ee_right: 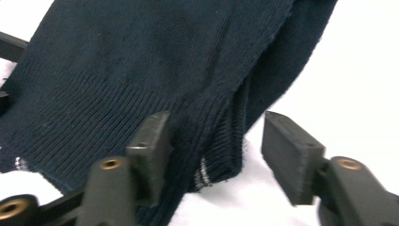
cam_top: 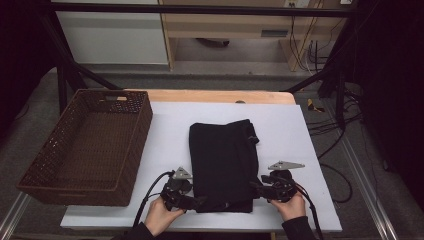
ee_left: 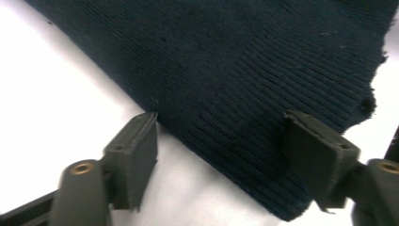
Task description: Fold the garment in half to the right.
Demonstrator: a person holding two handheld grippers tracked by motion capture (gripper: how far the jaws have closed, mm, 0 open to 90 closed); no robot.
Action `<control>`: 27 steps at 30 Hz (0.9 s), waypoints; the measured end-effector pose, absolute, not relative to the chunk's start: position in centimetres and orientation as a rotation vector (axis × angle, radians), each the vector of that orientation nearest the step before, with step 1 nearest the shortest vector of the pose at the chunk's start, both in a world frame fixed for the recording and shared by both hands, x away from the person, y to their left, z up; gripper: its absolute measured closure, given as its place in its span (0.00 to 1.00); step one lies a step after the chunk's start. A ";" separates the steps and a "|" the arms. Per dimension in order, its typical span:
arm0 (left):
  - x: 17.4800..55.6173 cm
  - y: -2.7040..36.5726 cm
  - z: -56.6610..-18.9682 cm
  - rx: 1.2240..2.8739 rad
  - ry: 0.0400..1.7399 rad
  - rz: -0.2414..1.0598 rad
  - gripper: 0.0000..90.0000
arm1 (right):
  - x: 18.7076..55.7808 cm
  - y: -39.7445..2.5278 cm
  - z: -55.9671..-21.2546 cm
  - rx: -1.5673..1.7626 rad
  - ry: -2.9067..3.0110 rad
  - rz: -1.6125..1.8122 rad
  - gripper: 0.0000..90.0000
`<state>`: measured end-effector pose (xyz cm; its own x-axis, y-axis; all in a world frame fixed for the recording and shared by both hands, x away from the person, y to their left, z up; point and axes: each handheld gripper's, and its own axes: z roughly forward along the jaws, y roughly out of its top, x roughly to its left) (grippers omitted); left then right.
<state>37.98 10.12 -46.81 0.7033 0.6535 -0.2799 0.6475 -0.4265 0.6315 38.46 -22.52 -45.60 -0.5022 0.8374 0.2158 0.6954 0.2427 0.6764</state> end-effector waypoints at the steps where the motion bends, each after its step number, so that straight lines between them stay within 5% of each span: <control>1: 38.0 10.1 -46.9 2.159 0.997 -0.014 0.39 | 38.5 -22.5 -45.6 1.454 2.334 1.112 0.62; 6: 38.0 10.0 -46.9 2.148 1.040 -0.085 0.52 | 38.3 -22.0 -45.6 1.472 2.359 1.073 0.85; 14: 38.2 10.2 -46.6 2.134 1.016 -0.127 0.87 | 37.7 -20.8 -44.6 1.540 2.374 1.144 0.90; 25: 37.1 12.1 -45.2 2.217 0.949 -0.001 0.90 | 36.8 -21.5 -45.1 1.588 2.362 1.091 0.87; 27: 36.9 12.5 -45.2 2.222 0.949 0.014 0.90 | 36.8 -21.0 -45.4 1.568 2.402 1.076 0.79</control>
<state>36.90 12.51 -45.23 0.7303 0.6352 -0.2514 0.6275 -0.4782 0.6144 36.77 -21.02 -45.40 -0.4740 0.8287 0.2977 0.7737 0.2307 0.5900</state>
